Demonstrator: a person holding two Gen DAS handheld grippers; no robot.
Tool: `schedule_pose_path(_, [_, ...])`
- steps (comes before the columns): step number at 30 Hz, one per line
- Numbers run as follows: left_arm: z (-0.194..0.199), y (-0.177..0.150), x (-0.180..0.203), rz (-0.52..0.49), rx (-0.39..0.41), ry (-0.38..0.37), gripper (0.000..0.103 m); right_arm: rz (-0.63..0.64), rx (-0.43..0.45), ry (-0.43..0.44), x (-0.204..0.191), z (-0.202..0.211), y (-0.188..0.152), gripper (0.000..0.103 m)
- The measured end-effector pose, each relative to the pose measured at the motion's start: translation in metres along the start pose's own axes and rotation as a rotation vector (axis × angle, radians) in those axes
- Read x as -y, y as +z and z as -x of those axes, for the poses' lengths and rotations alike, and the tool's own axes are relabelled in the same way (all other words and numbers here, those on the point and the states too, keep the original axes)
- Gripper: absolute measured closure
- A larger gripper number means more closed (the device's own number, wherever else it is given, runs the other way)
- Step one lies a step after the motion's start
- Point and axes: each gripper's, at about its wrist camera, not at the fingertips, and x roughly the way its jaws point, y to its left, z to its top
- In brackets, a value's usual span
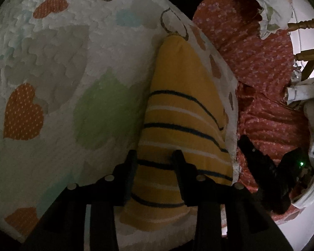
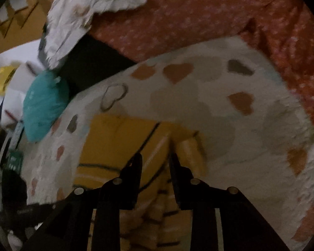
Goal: Fold small clothes
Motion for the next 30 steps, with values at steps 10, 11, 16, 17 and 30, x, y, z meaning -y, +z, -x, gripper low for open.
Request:
schedule_pose_path(10, [0.003, 0.018, 0.009, -0.013, 0.072, 0.067, 0.059, 0.189, -0.174, -0.022, -0.027, -0.031, -0.032, 0.08])
schedule_pose_path(11, [0.003, 0.02, 0.007, -0.006, 0.073, 0.063, 0.057, 0.175, -0.205, -0.066, -0.017, -0.038, -0.034, 0.082])
schedule_pose_path(16, [-0.002, 0.029, 0.004, 0.005, 0.066, 0.069, 0.048, 0.15, -0.201, -0.149, 0.006, -0.029, -0.027, 0.056])
schedule_pose_path(17, [-0.004, 0.031, 0.004, 0.003, 0.061, 0.072, 0.046, 0.141, -0.2, -0.112, 0.007, -0.026, -0.026, 0.056])
schedule_pose_path(30, [-0.065, 0.041, 0.008, 0.006, -0.105, -0.151, 0.011, -0.22, -0.157, 0.056, 0.065, -0.059, -0.005, 0.021])
